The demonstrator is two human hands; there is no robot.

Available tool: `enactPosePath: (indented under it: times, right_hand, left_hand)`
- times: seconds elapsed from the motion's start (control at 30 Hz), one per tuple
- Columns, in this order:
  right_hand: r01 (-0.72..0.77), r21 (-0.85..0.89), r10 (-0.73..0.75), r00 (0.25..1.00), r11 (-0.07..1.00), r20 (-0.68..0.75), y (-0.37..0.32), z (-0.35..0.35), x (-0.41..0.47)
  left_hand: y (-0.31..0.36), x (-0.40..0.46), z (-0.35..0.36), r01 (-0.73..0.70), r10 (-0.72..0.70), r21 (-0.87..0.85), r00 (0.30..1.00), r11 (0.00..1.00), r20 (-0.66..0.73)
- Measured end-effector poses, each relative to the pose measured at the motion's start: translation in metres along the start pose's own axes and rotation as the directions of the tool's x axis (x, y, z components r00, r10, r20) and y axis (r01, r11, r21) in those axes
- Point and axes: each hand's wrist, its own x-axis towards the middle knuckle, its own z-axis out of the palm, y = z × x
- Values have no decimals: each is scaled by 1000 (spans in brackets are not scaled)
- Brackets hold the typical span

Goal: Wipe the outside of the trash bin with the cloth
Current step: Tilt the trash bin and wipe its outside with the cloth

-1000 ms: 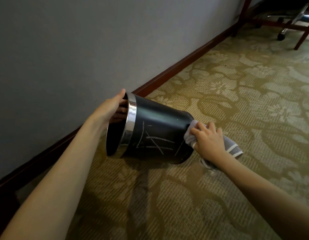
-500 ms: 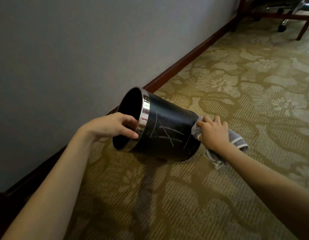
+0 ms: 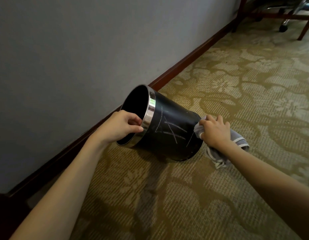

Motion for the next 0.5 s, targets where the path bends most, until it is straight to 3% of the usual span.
enactPosePath:
  times: [0.2, 0.5]
  right_hand:
    - [-38, 70, 35, 998, 997, 44, 9, 4, -2]
    - [-49, 146, 43, 998, 988, 49, 14, 9, 0]
  left_hand:
    - [9, 7, 15, -82, 82, 5, 994, 997, -66]
    - [5, 21, 22, -49, 48, -3, 985, 999, -163]
